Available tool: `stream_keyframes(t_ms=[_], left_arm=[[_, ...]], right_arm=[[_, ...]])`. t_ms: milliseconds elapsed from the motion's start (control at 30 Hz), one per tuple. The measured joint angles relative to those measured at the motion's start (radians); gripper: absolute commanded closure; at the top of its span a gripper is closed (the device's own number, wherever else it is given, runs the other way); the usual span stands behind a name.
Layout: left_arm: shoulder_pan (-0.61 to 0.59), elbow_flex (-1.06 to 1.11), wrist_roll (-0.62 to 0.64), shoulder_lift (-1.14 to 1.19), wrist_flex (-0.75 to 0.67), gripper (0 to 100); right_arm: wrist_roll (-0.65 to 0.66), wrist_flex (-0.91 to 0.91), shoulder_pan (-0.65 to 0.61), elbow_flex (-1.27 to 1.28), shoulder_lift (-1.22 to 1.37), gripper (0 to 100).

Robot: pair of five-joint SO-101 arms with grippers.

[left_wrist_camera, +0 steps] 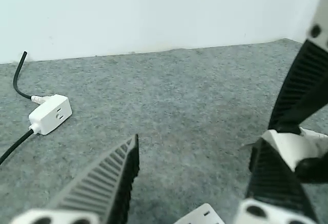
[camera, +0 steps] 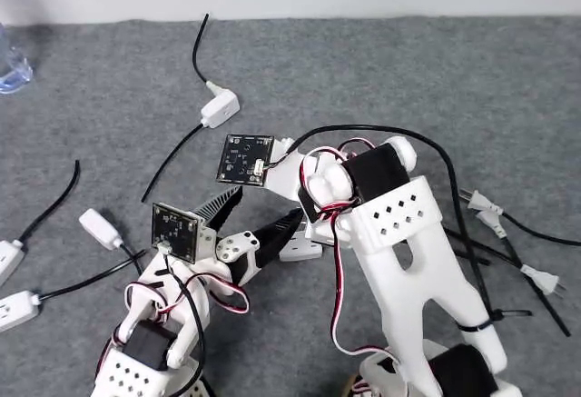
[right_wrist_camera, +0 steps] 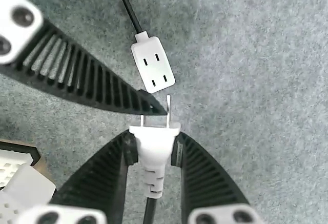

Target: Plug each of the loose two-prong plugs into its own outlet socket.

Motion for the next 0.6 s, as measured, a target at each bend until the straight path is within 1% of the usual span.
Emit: stream_keyframes(t_ms=[67,267,600], left_arm=[[0.0,-0.003,0.0,0.0,-0.006,67],[-0.005,-0.002,0.0,0.0,0.0,67],[-0.005,-0.002,0.0,0.0,0.0,67]], right_arm=[[-0.026,0.002,-0.014,-0.031,0.0,99.1],[-0.049,0.002,-0.063,-0.078,-0.002,99.1],[-0.078,0.003,-0.066,-0.083,-0.002,99.1]])
